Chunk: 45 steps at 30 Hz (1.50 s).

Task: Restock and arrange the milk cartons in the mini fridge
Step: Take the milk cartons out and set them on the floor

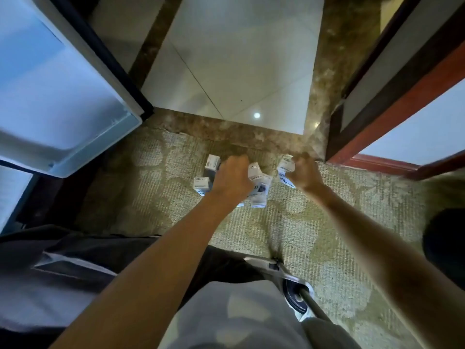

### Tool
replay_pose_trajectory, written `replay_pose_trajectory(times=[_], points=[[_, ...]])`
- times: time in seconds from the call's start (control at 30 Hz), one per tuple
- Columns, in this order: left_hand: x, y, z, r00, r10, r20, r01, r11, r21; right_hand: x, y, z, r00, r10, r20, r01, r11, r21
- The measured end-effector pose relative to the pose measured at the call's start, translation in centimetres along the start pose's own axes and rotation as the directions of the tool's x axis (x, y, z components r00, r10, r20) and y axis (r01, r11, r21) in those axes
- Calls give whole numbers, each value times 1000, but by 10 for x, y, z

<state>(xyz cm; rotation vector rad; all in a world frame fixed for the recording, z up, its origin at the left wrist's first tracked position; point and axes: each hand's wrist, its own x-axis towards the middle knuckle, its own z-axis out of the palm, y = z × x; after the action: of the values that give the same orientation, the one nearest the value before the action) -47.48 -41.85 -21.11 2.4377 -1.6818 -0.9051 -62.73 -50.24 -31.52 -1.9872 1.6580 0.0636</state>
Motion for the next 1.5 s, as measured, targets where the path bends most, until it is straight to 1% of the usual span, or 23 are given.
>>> replay_pose_trajectory(times=[0.13, 0.27, 0.33, 0.43, 0.5, 0.53, 0.6, 0.63, 0.7, 0.73, 0.77, 0.83, 0.9, 0.97, 1.03, 1.1, 1.2, 1.27, 1.37, 1.43, 1.5], points=[[4, 5, 17, 998, 11, 66, -15, 998, 53, -1, 28, 40, 977, 190, 97, -198, 977, 83], [5, 1, 25, 996, 16, 83, -23, 997, 79, -5, 41, 77, 946, 275, 172, -299, 944, 138], [4, -1, 28, 996, 17, 85, -24, 997, 76, -8, 49, 94, 936, 298, 185, -328, 932, 158], [4, -7, 32, 996, 27, 86, -34, 996, 81, -12, 53, 103, 942, 300, 150, -324, 931, 170], [3, -8, 33, 995, 26, 92, -34, 996, 88, -11, 53, 102, 939, 304, 160, -323, 940, 111], [2, -9, 33, 995, 25, 92, -34, 995, 89, -12, 51, 97, 934, 308, 183, -322, 945, 53], [1, -10, 32, 995, 23, 94, -32, 995, 89, -11, 48, 90, 934, 280, 220, -267, 960, -87], [1, -12, 32, 995, 21, 94, -29, 996, 88, -10, 47, 88, 942, 248, 226, -217, 964, -153], [0, -14, 31, 996, 12, 85, -18, 997, 72, -10, 40, 79, 961, 170, 219, -122, 968, -218], [0, -16, 30, 997, 7, 79, -12, 998, 57, -11, 34, 72, 969, 131, 211, -88, 976, -200], [-1, -17, 29, 997, 2, 71, -5, 999, 40, -11, 29, 68, 977, 73, 200, -44, 988, -147], [-2, -17, 27, 999, -8, 54, 7, 1000, 18, -15, 14, 55, 978, -58, 201, 36, 993, 111], [-1, -17, 25, 999, -6, 43, 6, 1000, 18, -27, -8, 36, 949, -218, 226, 136, 935, 328], [0, -15, 24, 999, -1, 33, 0, 1000, 30, -38, -29, 21, 904, -347, 249, 232, 888, 397], [1, -13, 23, 1000, 17, 25, -17, 999, 30, -42, -42, 16, 882, -396, 254, 253, 854, 455], [3, -11, 22, 999, 44, 12, -44, 999, 18, -39, -48, 15, 889, -405, 212, 265, 834, 483], [8, -9, 20, 997, 79, -9, -79, 997, 18, -30, -44, 13, 893, -423, 151, 328, 844, 424], [12, -6, 20, 993, 115, 3, -115, 993, 6, -25, -39, 10, 901, -418, 115, 344, 851, 397], [19, 0, 19, 985, 169, 16, -170, 985, 36, -17, -28, 11, 948, -317, 4, 295, 886, 359], [21, -1, 17, 988, 156, 17, -156, 986, 56, -9, -19, 16, 973, -213, -84, 229, 907, 352], [21, -4, 16, 990, 143, 23, -144, 987, 77, -1, -8, 19, 984, -105, -146, 154, 911, 382]])
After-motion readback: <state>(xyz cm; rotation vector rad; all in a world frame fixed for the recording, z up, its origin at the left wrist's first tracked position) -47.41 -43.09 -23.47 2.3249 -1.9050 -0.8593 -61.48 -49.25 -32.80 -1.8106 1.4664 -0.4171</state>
